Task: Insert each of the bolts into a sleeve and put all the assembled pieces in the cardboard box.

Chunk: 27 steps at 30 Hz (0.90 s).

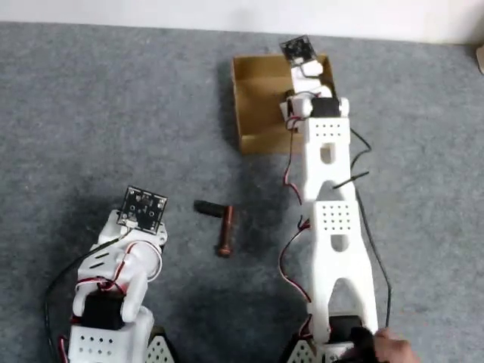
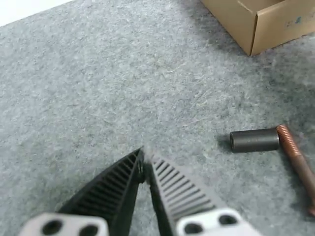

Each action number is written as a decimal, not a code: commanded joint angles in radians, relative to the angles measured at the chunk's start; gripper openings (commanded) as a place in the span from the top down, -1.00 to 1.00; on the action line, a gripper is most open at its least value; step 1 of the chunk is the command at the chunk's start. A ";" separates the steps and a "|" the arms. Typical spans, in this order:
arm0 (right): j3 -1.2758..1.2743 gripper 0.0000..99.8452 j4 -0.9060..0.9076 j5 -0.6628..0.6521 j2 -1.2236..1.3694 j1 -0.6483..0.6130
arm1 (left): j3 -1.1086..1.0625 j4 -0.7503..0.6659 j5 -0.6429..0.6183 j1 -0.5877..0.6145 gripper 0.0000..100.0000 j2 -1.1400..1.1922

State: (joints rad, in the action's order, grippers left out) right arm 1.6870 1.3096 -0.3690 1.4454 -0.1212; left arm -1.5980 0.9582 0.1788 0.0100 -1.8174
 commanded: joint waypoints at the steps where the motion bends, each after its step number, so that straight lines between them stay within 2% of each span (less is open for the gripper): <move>1: 0.074 0.64 0.065 0.032 -0.042 0.027 | 0.047 0.005 -0.006 0.007 0.99 -0.013; 3: 0.076 0.38 0.125 0.046 -0.085 0.022 | 0.047 0.005 -0.006 0.007 0.99 -0.013; 5: 0.076 0.23 0.183 0.046 -0.137 0.015 | 0.047 0.005 -0.005 0.007 0.99 -0.013; 15: 0.076 0.27 0.449 0.152 -0.481 -0.028 | 0.041 0.003 -0.005 0.013 0.99 -0.013; 23: 0.033 0.27 0.458 0.206 -0.840 -0.053 | 0.031 -0.017 -0.006 0.015 0.99 -0.013; 27: -0.193 0.27 0.458 0.206 -1.087 -0.090 | 0.030 -0.017 -0.006 0.015 0.99 -0.013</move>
State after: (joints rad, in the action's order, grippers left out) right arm 1.6303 1.7453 -0.1726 0.5738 -0.1765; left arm -1.5980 0.9582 0.1788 0.0115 -1.8174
